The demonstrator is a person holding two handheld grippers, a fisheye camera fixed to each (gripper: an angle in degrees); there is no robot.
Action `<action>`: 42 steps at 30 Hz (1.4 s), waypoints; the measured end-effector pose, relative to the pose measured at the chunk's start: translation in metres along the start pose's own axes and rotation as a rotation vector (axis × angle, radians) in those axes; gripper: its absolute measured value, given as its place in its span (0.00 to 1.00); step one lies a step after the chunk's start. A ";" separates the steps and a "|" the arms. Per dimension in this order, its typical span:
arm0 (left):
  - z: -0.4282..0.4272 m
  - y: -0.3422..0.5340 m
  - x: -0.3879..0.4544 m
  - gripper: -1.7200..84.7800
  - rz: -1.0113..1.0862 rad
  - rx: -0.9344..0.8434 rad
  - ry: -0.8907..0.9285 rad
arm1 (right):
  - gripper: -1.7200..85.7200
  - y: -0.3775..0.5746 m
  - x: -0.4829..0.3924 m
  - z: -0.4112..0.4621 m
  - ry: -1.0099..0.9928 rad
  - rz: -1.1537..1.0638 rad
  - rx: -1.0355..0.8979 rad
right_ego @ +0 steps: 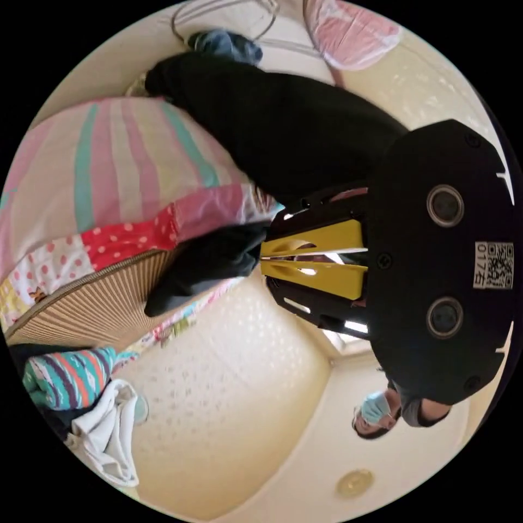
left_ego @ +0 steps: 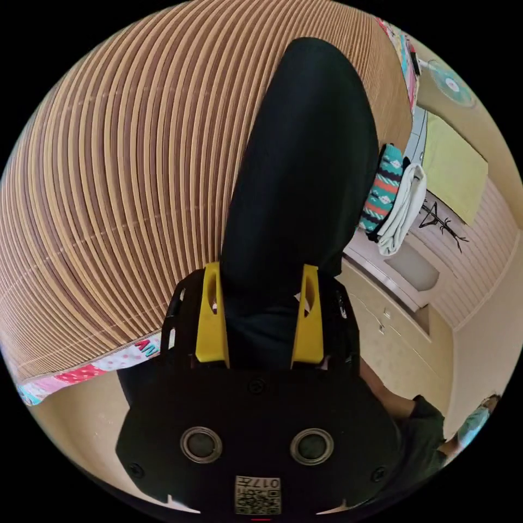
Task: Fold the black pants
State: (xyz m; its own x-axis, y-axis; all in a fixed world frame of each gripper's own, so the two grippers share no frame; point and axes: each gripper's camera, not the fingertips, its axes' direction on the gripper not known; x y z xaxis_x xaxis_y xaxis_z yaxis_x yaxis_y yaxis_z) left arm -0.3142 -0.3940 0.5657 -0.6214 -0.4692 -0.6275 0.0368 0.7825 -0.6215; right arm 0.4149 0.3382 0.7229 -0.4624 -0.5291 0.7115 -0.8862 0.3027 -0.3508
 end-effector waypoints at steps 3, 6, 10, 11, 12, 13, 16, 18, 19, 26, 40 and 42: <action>0.011 0.002 -0.004 0.14 -0.110 -0.078 0.174 | 0.20 0.003 0.016 0.018 -0.072 0.081 -0.017; 0.023 0.016 0.017 0.10 -0.078 -0.162 0.355 | 0.36 0.004 0.019 0.037 -0.073 0.100 -0.084; 0.020 0.041 0.065 0.09 0.000 -0.176 0.469 | 0.43 0.000 -0.001 0.060 -0.212 -0.022 -0.119; 0.018 0.048 0.079 0.09 0.023 -0.183 0.449 | 0.43 -0.005 -0.010 0.069 -0.230 -0.055 -0.120; 0.017 0.051 0.087 0.09 0.035 -0.188 0.431 | 0.43 -0.011 -0.017 0.079 -0.233 -0.072 -0.135; 0.017 0.059 0.101 0.09 0.058 -0.200 0.390 | 0.43 -0.015 -0.020 0.085 -0.234 -0.075 -0.144; 0.018 0.080 0.130 0.08 0.126 -0.211 0.272 | 0.40 -0.033 -0.025 0.112 -0.241 -0.004 -0.169; 0.011 0.094 0.141 0.08 0.146 -0.161 0.200 | 0.37 -0.035 -0.029 0.124 -0.199 0.032 -0.171; 0.001 0.102 0.148 0.08 0.168 -0.122 0.181 | 0.36 -0.035 -0.036 0.127 -0.194 0.011 -0.183; -0.081 0.172 0.257 0.10 0.496 0.008 0.292 | 0.29 0.004 -0.214 0.147 -0.287 -0.464 -0.272; -0.083 0.212 0.344 0.14 0.719 -0.062 0.368 | 0.22 0.026 -0.358 -0.059 -0.750 -1.048 0.633; -0.077 0.209 0.320 0.13 0.635 -0.072 0.378 | 0.21 -0.009 -0.310 -0.092 -0.572 -0.852 0.817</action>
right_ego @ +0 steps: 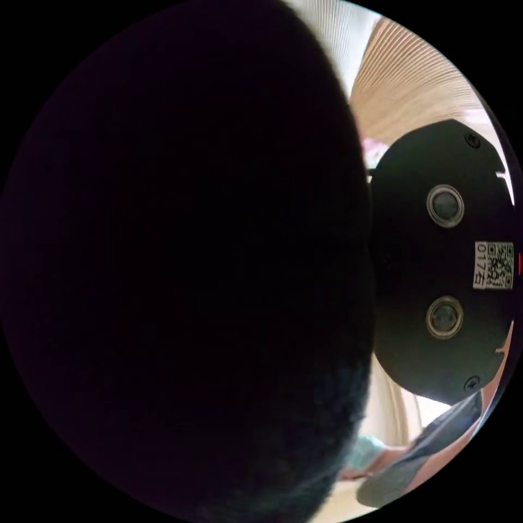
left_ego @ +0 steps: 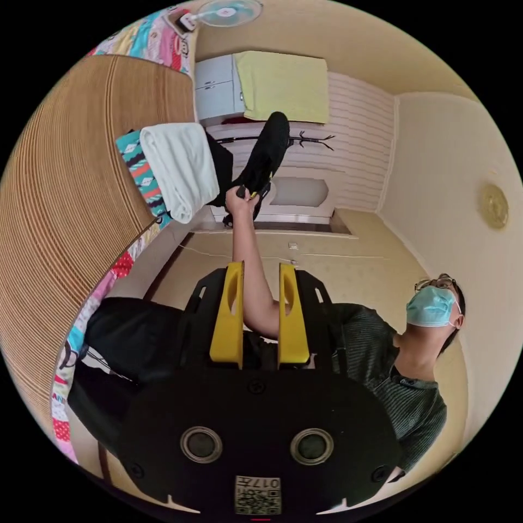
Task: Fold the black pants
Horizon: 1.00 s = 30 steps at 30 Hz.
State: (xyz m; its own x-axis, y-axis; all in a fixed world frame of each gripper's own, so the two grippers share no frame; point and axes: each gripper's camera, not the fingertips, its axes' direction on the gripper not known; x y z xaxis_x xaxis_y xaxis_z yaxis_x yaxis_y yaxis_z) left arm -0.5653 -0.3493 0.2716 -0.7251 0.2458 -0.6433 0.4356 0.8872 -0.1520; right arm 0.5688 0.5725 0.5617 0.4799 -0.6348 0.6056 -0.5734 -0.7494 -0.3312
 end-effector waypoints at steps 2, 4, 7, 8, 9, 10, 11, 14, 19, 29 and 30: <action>-0.011 0.019 -0.026 0.13 -0.119 0.033 -0.039 | 0.20 -0.013 0.057 -0.028 0.256 0.159 0.016; -0.021 0.034 -0.039 0.13 -0.208 0.067 -0.065 | 0.19 -0.014 0.119 -0.054 0.396 0.419 0.001; -0.036 0.053 -0.046 0.13 -0.292 0.114 -0.075 | 0.18 -0.004 0.143 -0.067 0.235 0.505 0.061; -0.040 0.057 -0.044 0.13 -0.310 0.128 -0.084 | 0.17 -0.001 0.137 -0.062 0.217 0.516 0.083; -0.042 0.058 -0.042 0.13 -0.318 0.136 -0.090 | 0.17 0.002 0.134 -0.053 0.130 0.533 0.112; -0.046 0.059 -0.038 0.13 -0.329 0.151 -0.096 | 0.17 0.004 0.133 -0.048 0.072 0.544 0.133; -0.048 0.059 -0.032 0.13 -0.331 0.162 -0.098 | 0.17 0.009 0.131 -0.036 -0.026 0.567 0.185; -0.049 0.052 -0.016 0.12 -0.321 0.166 -0.118 | 0.18 0.012 0.119 -0.005 -0.184 0.509 0.282; -0.056 0.054 -0.002 0.12 -0.307 0.198 -0.187 | 0.21 0.032 0.173 -0.003 0.013 0.614 0.109; -0.113 0.148 -0.085 0.04 -0.566 0.295 -0.653 | 0.03 0.169 0.210 -0.080 0.376 0.716 -0.605; -0.114 0.157 -0.099 0.03 -0.604 0.279 -0.673 | 0.03 0.197 0.222 -0.106 0.341 0.823 -0.575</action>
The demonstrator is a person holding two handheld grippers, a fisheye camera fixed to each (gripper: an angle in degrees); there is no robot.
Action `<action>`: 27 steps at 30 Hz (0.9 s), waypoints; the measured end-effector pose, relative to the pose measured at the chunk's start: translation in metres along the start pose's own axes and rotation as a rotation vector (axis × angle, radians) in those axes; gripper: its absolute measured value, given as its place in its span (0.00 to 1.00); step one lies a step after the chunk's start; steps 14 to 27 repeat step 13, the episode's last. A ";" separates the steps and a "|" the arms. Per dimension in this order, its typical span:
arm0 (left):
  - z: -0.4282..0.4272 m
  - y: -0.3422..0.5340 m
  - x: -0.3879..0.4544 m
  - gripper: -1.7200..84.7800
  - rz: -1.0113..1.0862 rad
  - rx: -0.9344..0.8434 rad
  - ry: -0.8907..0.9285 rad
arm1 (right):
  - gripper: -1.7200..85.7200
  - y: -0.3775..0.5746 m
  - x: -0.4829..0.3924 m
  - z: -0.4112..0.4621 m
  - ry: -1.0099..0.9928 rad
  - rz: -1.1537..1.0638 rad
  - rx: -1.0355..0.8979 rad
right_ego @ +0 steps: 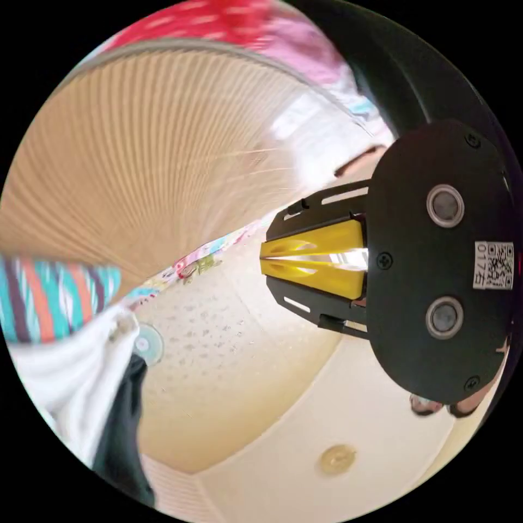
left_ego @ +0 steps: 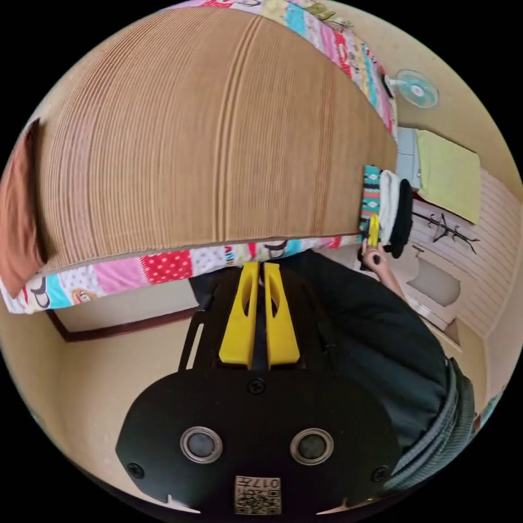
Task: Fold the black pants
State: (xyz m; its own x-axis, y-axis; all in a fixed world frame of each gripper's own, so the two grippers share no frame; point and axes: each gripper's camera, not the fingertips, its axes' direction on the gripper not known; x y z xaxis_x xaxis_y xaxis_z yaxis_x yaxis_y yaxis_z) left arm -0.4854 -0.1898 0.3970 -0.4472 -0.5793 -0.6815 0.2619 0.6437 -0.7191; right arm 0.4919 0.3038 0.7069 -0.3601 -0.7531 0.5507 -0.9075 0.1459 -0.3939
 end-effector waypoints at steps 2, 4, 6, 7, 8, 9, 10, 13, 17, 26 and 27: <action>0.044 0.012 -0.065 0.03 -0.124 -0.119 -0.090 | 0.03 0.023 0.044 -0.013 -0.147 0.124 0.083; 0.077 0.034 -0.111 0.03 -0.247 -0.239 -0.100 | 0.02 0.037 0.059 -0.035 -0.311 0.167 0.244; 0.096 0.060 -0.142 0.03 -0.339 -0.314 -0.086 | 0.02 0.037 0.032 -0.062 -0.310 0.016 0.320; 0.097 0.074 -0.154 0.04 -0.384 -0.302 -0.083 | 0.02 0.034 0.022 -0.065 -0.274 -0.025 0.295; 0.094 0.081 -0.161 0.04 -0.406 -0.258 -0.054 | 0.02 0.029 0.002 -0.067 -0.188 -0.097 0.223; 0.091 0.082 -0.163 0.05 -0.409 -0.232 -0.028 | 0.02 0.026 -0.014 -0.066 -0.109 -0.153 0.142; 0.086 0.081 -0.165 0.06 -0.401 -0.183 0.020 | 0.02 0.026 -0.020 -0.065 -0.076 -0.173 0.105; 0.057 0.063 -0.158 0.09 -0.369 -0.048 -0.030 | 0.02 0.034 -0.029 -0.063 -0.034 -0.198 0.043; 0.057 0.063 -0.158 0.09 -0.369 -0.048 -0.030 | 0.02 0.034 -0.029 -0.063 -0.034 -0.198 0.043; 0.057 0.063 -0.158 0.09 -0.369 -0.048 -0.030 | 0.02 0.034 -0.029 -0.063 -0.034 -0.198 0.043; 0.057 0.063 -0.158 0.09 -0.369 -0.048 -0.030 | 0.02 0.034 -0.029 -0.063 -0.034 -0.198 0.043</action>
